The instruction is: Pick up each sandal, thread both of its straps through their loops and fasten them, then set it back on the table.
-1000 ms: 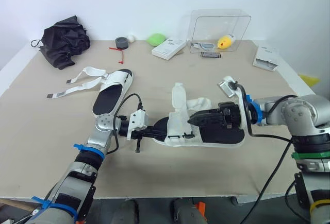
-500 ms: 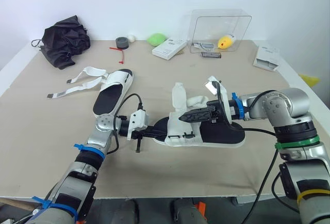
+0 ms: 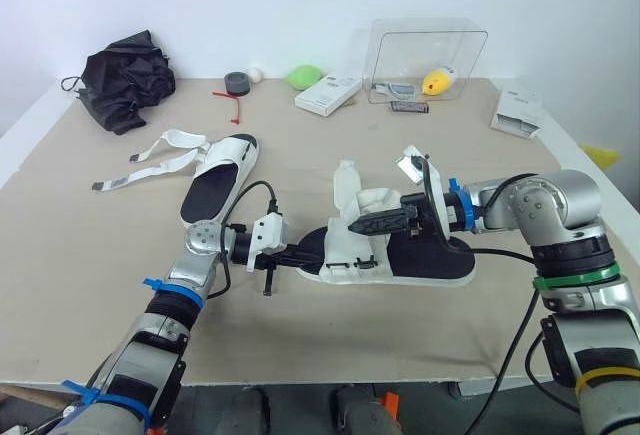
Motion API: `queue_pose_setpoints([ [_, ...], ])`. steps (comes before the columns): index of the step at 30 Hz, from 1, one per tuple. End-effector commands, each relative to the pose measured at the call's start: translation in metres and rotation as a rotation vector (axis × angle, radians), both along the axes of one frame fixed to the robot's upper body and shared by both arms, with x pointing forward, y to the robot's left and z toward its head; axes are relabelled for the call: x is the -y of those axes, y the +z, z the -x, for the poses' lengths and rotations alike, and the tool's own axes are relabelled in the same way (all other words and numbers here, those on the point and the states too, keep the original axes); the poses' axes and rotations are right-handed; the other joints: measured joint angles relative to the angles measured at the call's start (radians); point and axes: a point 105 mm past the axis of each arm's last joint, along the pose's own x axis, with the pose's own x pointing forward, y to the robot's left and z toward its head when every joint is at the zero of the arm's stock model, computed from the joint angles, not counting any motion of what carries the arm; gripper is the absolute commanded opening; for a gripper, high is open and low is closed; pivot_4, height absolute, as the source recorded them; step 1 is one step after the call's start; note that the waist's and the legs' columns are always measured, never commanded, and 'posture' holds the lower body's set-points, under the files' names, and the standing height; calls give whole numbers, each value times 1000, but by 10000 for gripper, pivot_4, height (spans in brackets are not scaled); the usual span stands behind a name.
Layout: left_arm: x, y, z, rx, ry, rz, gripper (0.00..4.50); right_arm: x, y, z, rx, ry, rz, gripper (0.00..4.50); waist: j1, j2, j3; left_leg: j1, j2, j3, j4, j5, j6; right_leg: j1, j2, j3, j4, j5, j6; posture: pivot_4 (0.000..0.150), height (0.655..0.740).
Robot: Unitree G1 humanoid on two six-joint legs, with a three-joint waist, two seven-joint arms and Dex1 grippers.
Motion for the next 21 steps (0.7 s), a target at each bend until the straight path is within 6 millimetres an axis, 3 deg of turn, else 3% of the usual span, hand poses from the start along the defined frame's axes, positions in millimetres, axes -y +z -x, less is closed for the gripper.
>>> queue_pose_setpoints([
  [1,-9,-32,6,-88,14,-111,0,0,5,9,27,48,9,2047,0,0,0,0,0,0,0,0,0,0,0,0,0,0,0,1500,7400],
  [15,-9,-32,7,-89,19,-109,0,4,-6,9,18,17,35,2047,1,0,0,0,0,0,0,0,0,0,0,0,0,0,0,1500,7400],
  [21,-9,-32,6,-89,23,-109,0,5,-15,38,109,104,29,2047,4,0,0,0,0,-1,0,0,0,0,0,-1,0,0,0,1500,7400],
])
